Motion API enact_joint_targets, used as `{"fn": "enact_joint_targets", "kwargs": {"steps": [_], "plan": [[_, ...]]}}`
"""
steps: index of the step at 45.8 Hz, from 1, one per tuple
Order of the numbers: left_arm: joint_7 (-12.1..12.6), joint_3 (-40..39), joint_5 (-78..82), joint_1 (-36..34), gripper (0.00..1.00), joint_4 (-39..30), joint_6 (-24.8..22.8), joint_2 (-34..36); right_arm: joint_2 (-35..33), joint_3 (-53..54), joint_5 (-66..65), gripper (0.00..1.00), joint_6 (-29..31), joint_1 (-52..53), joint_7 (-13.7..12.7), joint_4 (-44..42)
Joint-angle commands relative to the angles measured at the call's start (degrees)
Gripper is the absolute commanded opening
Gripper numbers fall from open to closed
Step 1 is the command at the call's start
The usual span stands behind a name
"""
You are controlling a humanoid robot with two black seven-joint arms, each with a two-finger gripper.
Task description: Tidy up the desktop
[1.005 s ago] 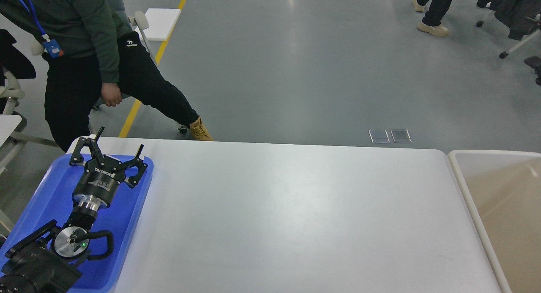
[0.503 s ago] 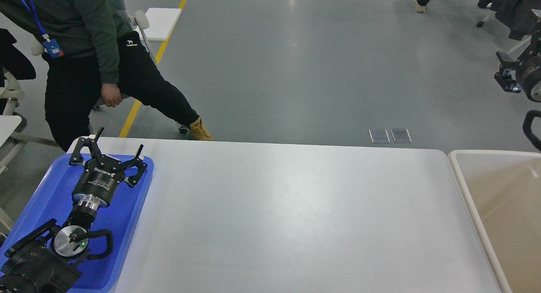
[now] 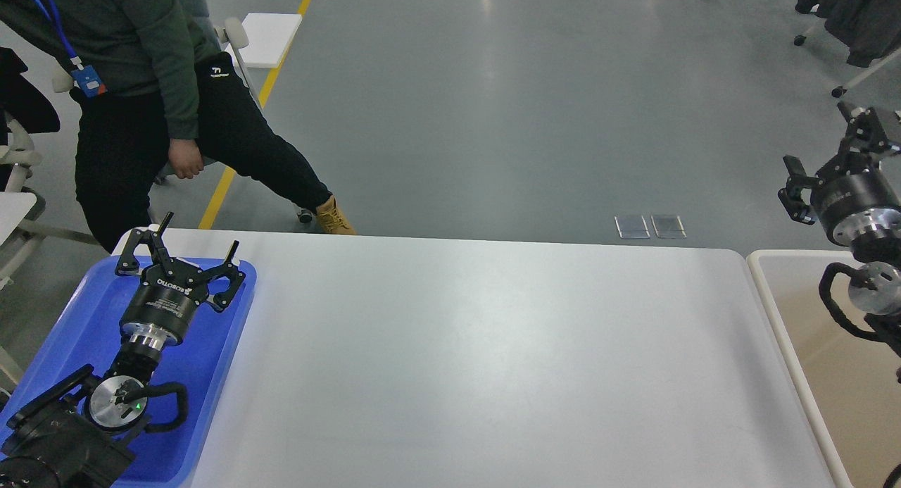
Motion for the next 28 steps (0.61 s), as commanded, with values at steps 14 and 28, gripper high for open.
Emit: {"fn": "enact_joint_targets", "kwargs": {"steps": [14, 28], "plan": [[0.0, 0.0, 0.0, 0.0, 0.99, 0.0, 0.0, 0.0, 10.3, 4.9, -7.3, 1.0, 2.5, -12.4, 14.4, 0.5], [0.0, 0.0, 0.0, 0.0, 0.99, 0.0, 0.0, 0.0, 13.1, 5.1, -7.3, 1.0, 1.3, -11.7, 14.4, 0.1]]}}
